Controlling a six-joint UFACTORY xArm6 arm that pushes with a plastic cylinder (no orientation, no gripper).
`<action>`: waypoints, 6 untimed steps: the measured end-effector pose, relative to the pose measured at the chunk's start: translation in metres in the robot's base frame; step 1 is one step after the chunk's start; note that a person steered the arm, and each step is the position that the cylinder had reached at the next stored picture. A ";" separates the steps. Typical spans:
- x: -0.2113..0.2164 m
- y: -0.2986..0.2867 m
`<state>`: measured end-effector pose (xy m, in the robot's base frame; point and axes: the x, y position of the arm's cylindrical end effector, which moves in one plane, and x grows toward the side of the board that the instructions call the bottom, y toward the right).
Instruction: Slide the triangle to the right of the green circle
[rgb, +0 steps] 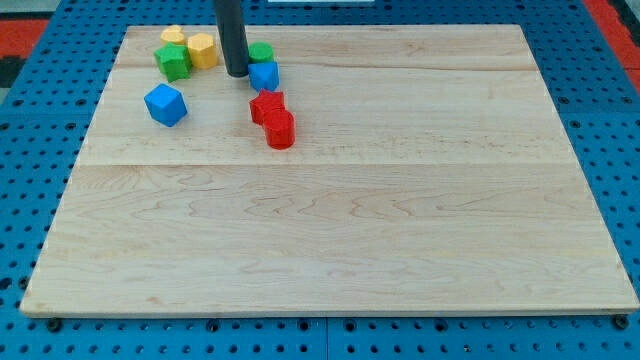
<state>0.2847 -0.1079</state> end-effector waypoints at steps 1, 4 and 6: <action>0.000 -0.003; -0.004 -0.017; -0.006 -0.026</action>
<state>0.2787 -0.1339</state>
